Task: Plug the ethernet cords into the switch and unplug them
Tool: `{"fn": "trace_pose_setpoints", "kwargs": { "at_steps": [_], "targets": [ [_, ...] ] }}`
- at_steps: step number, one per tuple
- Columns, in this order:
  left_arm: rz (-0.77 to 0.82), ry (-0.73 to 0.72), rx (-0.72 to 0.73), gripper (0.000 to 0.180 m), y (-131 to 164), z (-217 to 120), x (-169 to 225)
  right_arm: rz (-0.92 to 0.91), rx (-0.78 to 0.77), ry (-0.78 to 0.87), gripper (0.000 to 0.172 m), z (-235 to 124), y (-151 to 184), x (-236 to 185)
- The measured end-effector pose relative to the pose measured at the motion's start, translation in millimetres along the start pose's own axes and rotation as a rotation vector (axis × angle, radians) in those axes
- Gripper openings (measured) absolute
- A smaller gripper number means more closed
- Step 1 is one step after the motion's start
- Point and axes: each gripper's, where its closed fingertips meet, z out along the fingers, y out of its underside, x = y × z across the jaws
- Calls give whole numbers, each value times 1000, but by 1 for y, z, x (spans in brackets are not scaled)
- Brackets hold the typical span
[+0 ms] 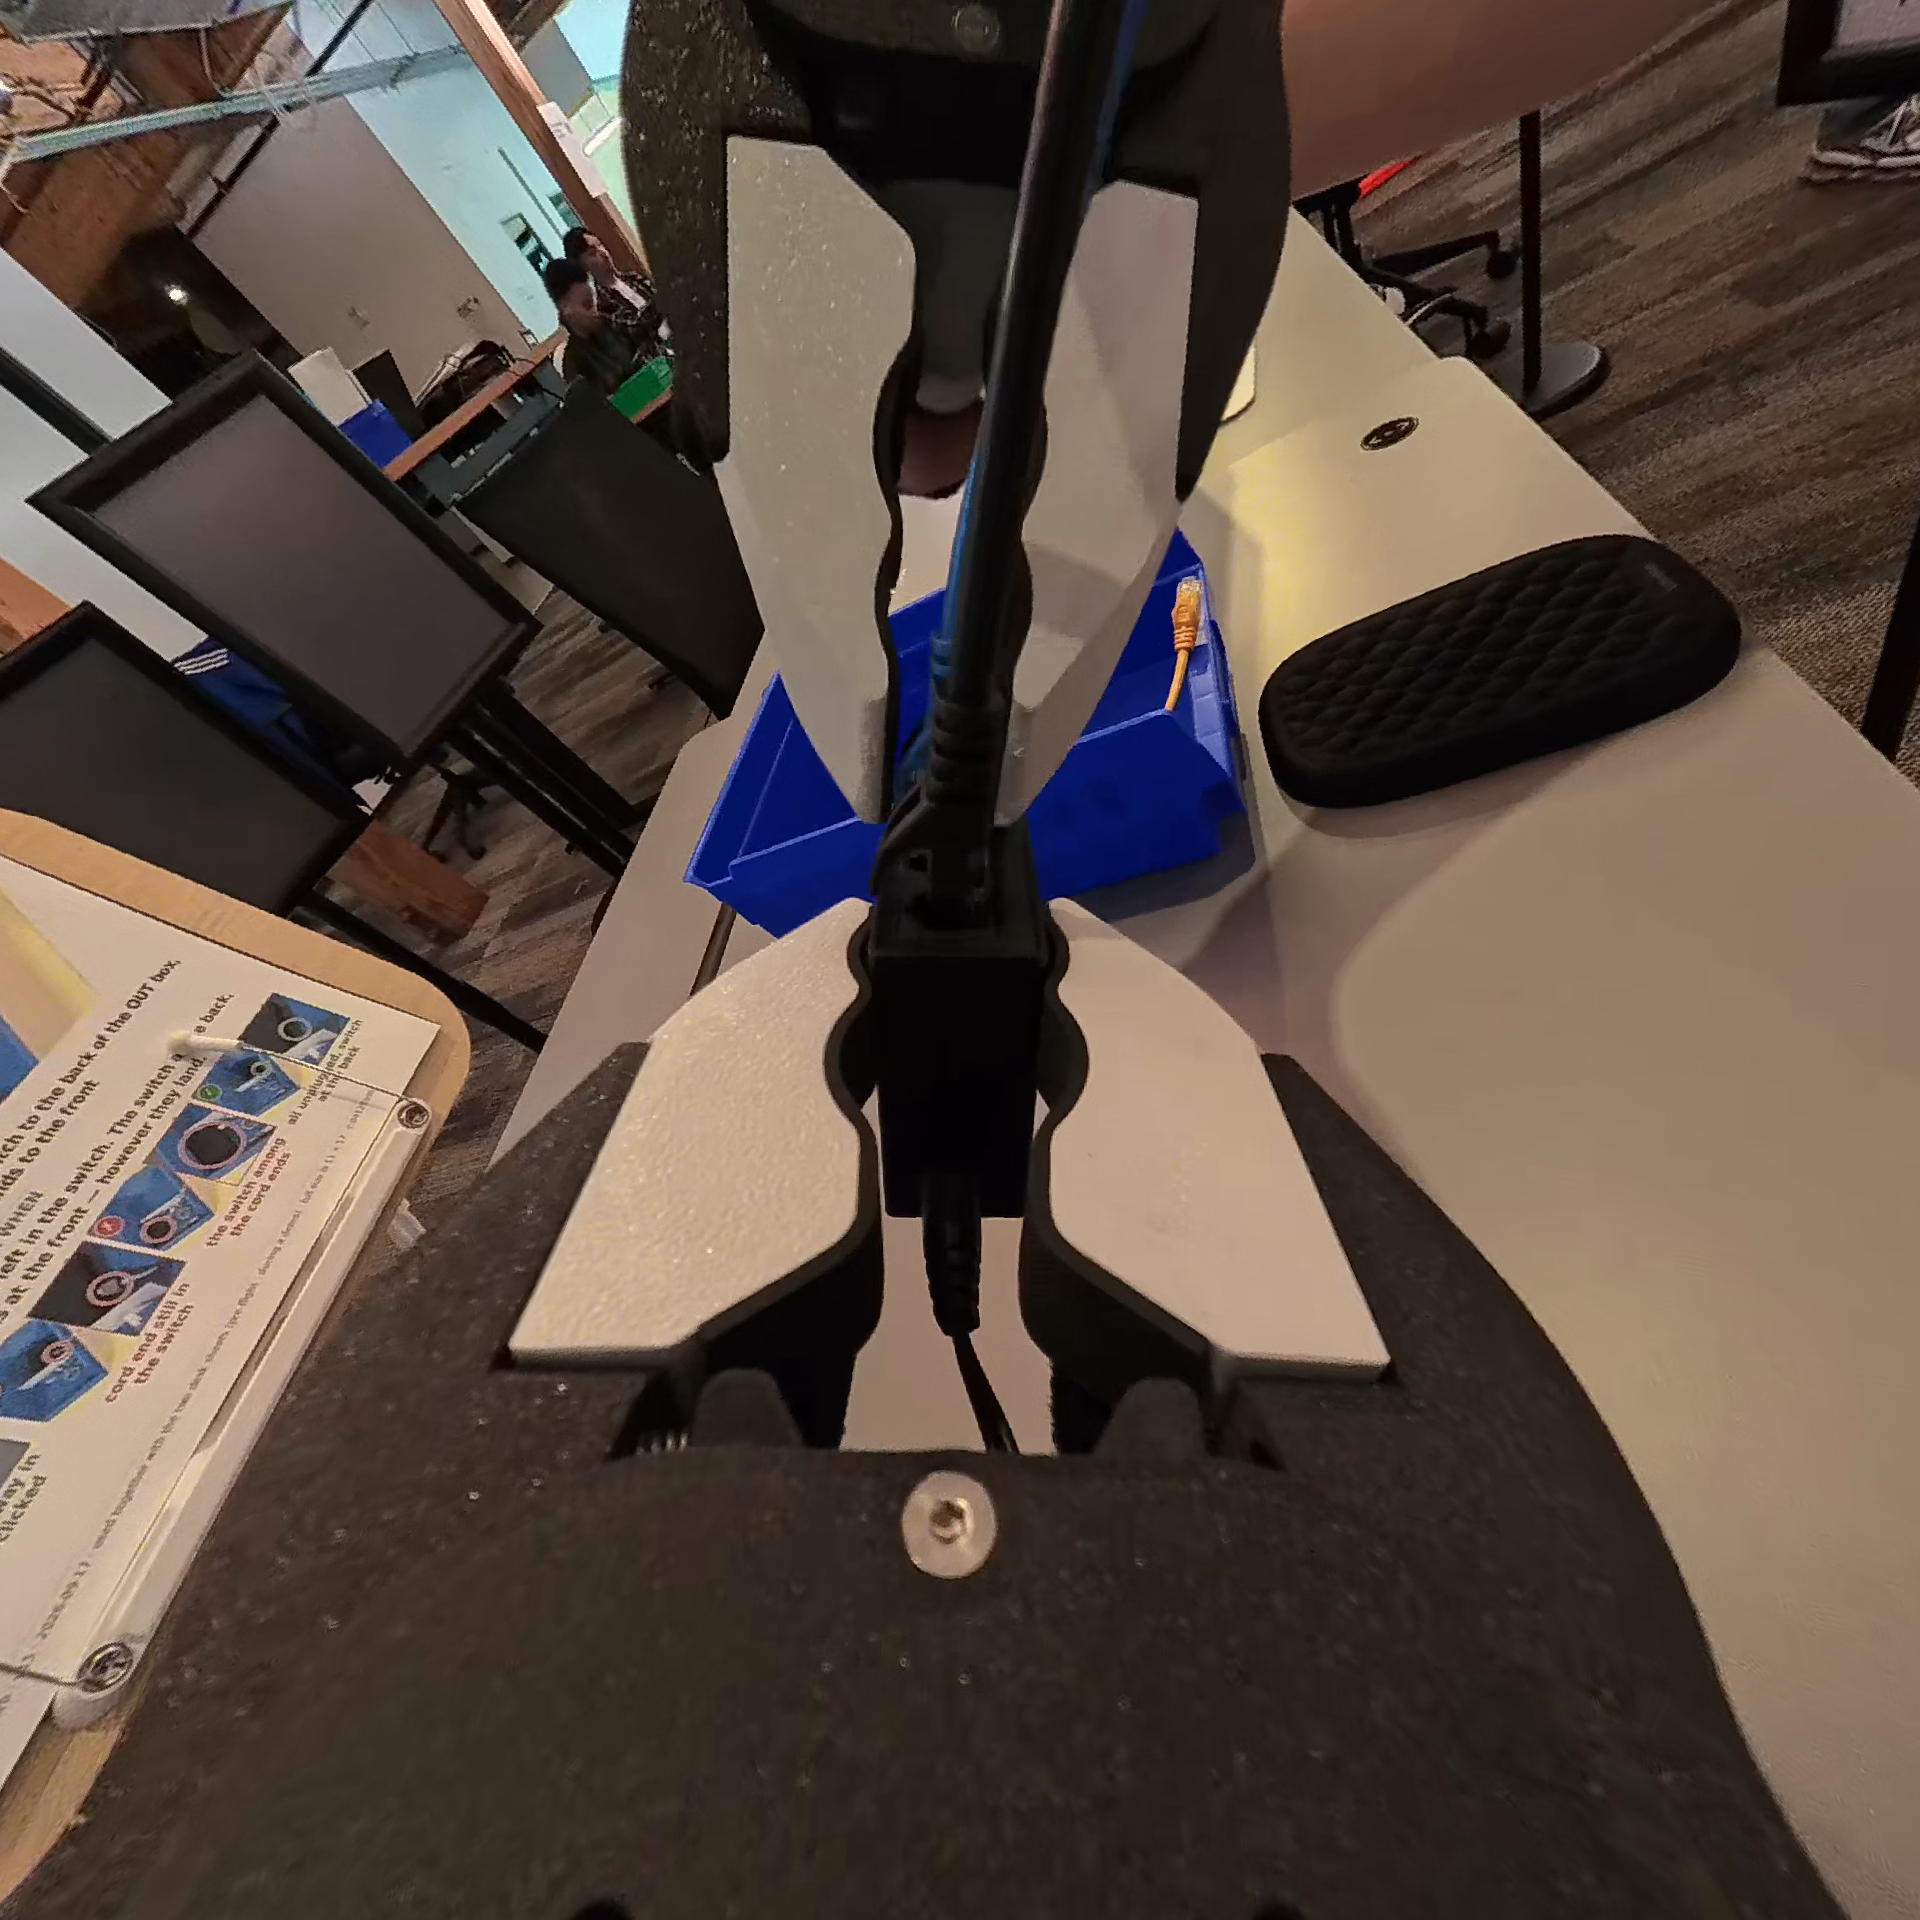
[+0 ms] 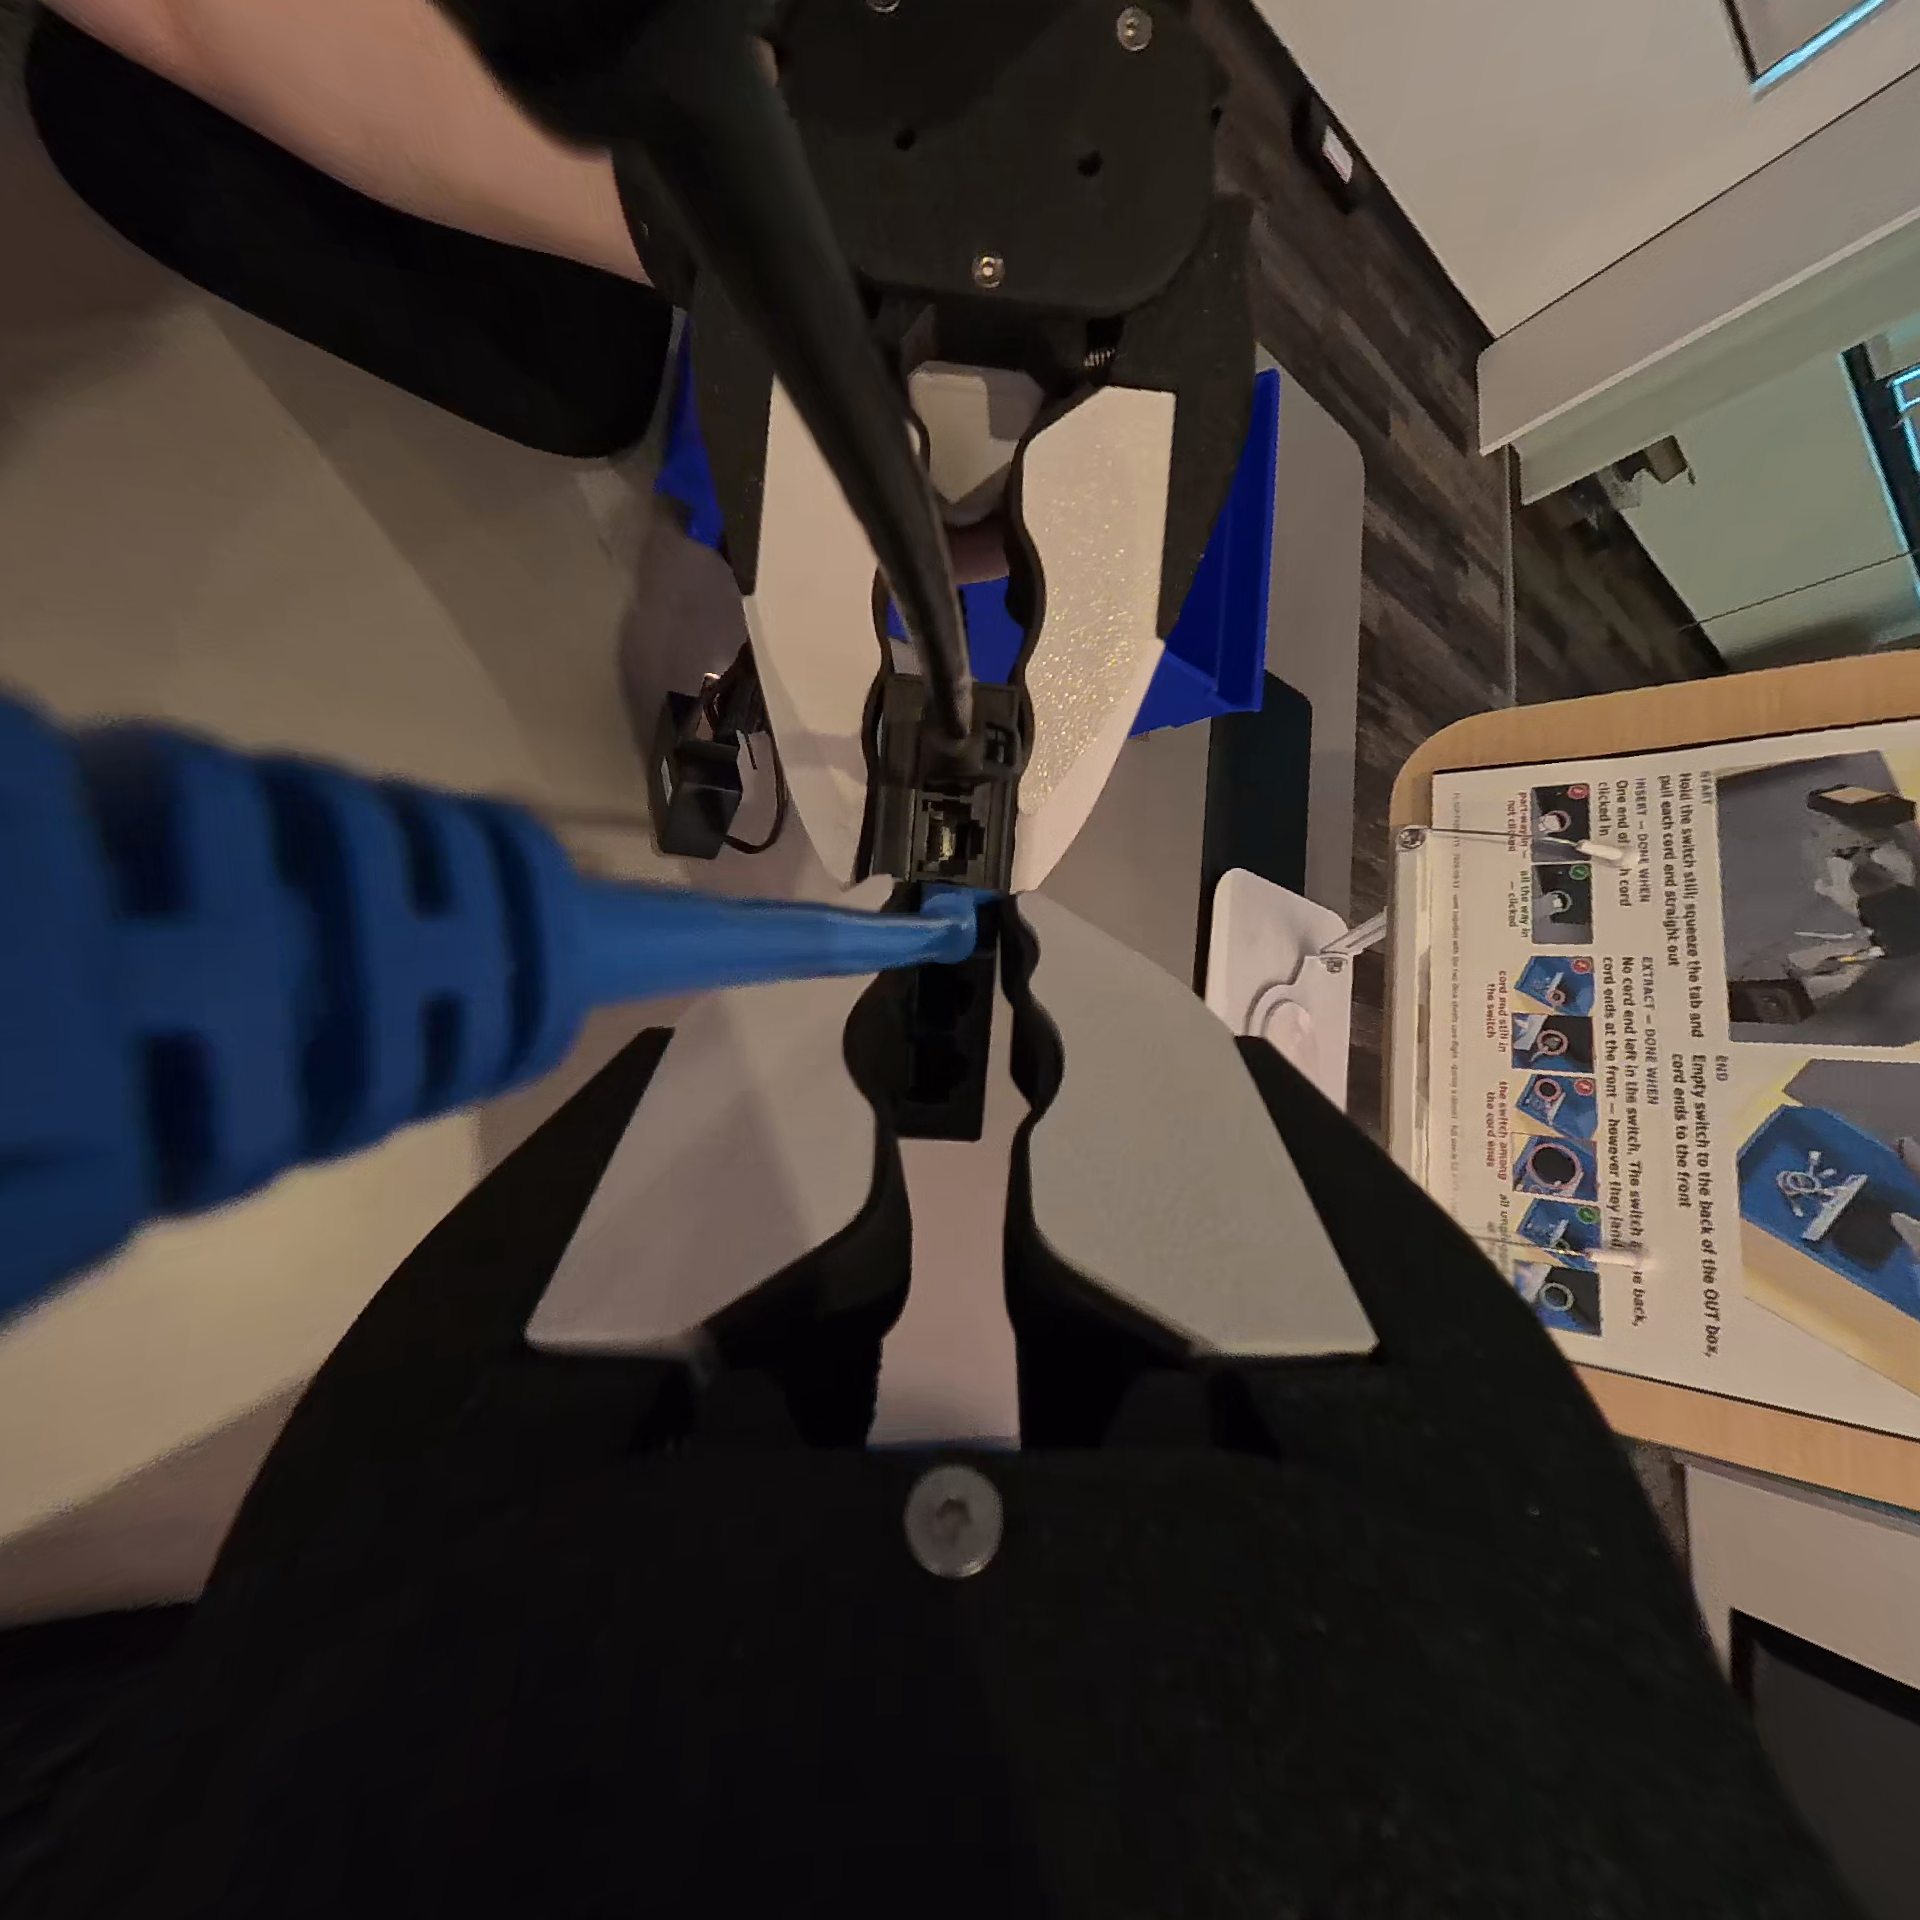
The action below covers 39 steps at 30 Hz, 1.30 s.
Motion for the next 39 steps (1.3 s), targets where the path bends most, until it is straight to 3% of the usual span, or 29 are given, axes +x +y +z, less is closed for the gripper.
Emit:
{"fn": "trace_pose_setpoints", "kwargs": {
  "at_steps": [20, 26, 29, 39],
  "targets": [
    [-12, 17, 46, 26, -8, -2, 2, 69, -8, -40, 13, -4, -6, -1],
    [52, -57, 10, 28, -5, 3, -2, 81, -12, -36, 12, -4, -2, 1],
    [-18, -32, -40, 27, 2, 8, 0, 65, -45, -32, 12, -3, 5, -1],
    [-23, -28, -98, 27, 9, 20, 8, 49, -137, -102, 11, -5, 18, -11]
  ]
}}
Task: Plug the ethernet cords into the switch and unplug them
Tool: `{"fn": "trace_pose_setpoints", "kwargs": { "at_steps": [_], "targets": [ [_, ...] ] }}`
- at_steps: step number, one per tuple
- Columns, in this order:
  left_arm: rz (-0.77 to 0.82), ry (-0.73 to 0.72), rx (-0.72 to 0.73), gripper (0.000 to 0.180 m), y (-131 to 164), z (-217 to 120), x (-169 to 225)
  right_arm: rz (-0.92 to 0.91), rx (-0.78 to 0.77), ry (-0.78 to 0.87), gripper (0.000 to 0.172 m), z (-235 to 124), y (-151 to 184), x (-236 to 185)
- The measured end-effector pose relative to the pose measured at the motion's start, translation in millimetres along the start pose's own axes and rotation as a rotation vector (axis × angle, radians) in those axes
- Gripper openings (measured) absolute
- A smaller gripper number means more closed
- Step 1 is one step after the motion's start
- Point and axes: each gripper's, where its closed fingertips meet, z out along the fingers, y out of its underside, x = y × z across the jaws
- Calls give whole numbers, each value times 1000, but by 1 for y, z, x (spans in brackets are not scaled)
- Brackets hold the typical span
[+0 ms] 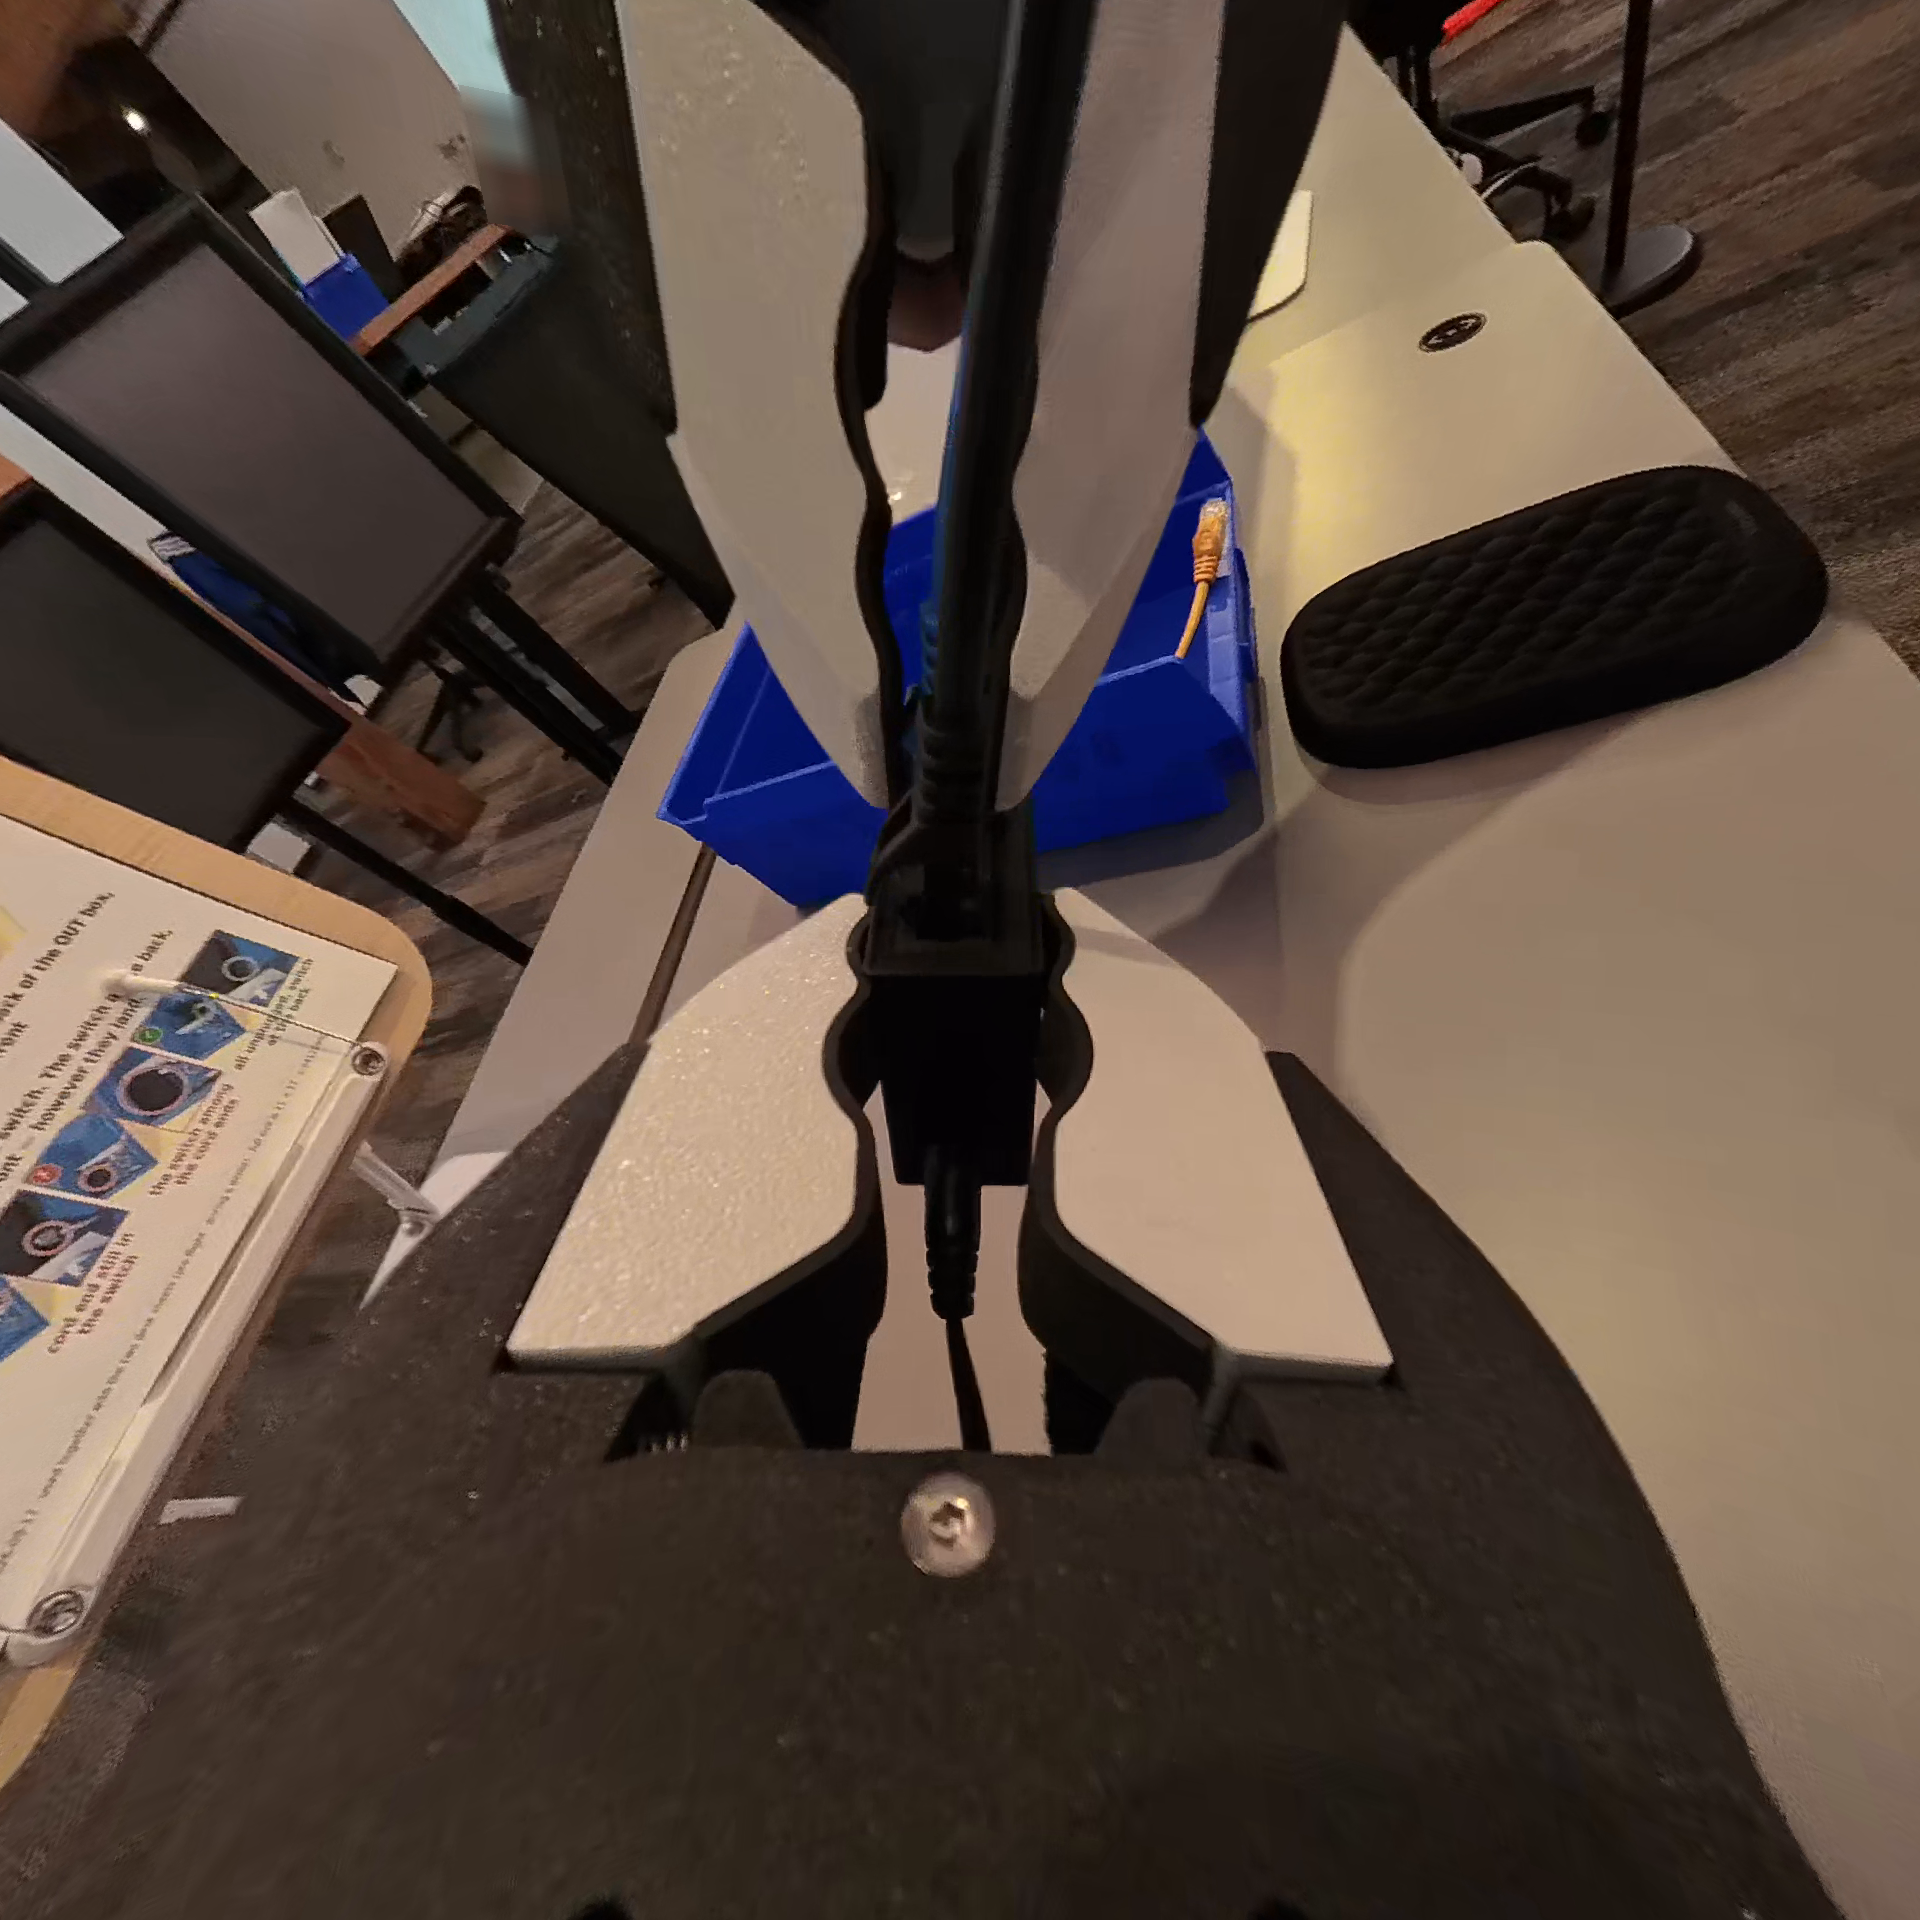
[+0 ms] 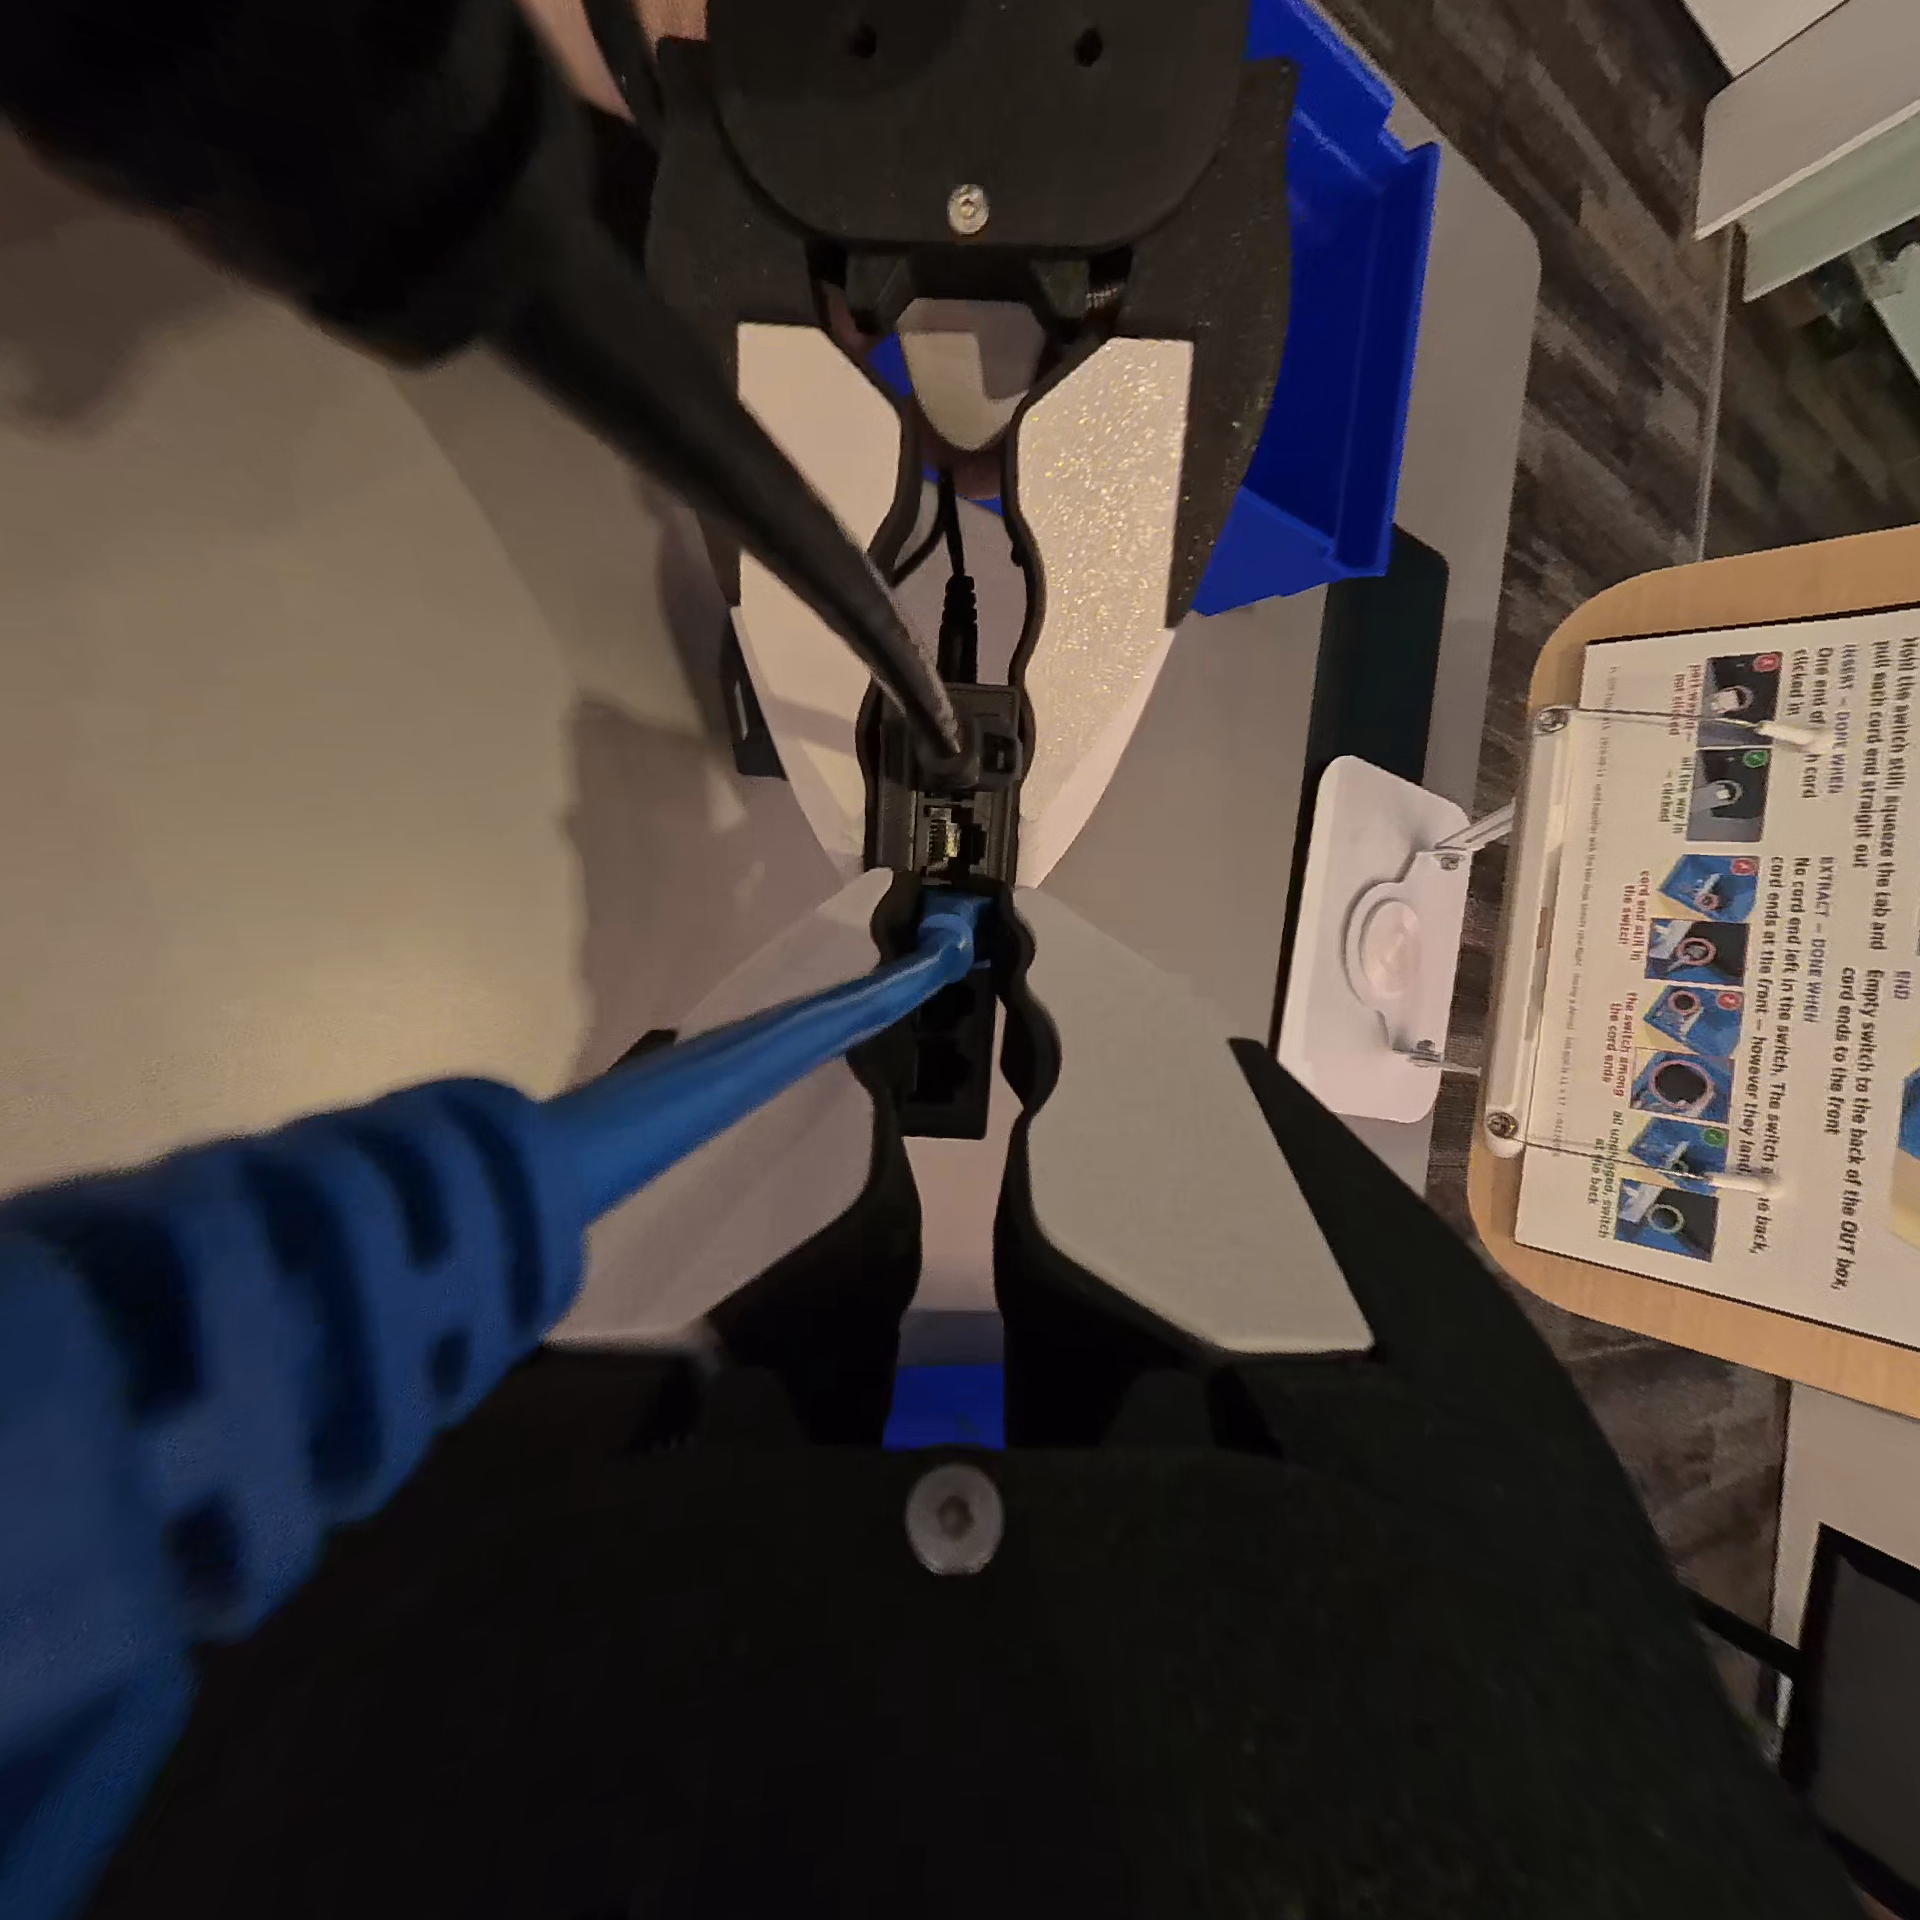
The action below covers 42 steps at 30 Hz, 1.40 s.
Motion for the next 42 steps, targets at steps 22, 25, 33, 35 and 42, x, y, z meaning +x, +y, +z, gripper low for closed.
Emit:
{"fn": "trace_pose_setpoints", "kwargs": {
  "at_steps": [22, 25, 33, 35, 42],
  "targets": [
    [-74, 74, -148, 28, 10, -2, 9, 84, -44, -159, 12, 3, -3, -4],
    [-82, 59, -58, 36, 7, -2, 2, 237, 35, -205, 13, 6, -5, 1],
    [-165, 147, 54, 34, 15, 11, 5, 382, 57, -270, 13, 13, -4, 5],
    [-187, 175, 32, 32, 18, 12, 7, 380, 42, -278, 12, 15, -1, 3],
    [-265, 226, -18, 29, 18, 14, 14, 370, -2, -342, 14, 12, 2, -3]
  ]
}}
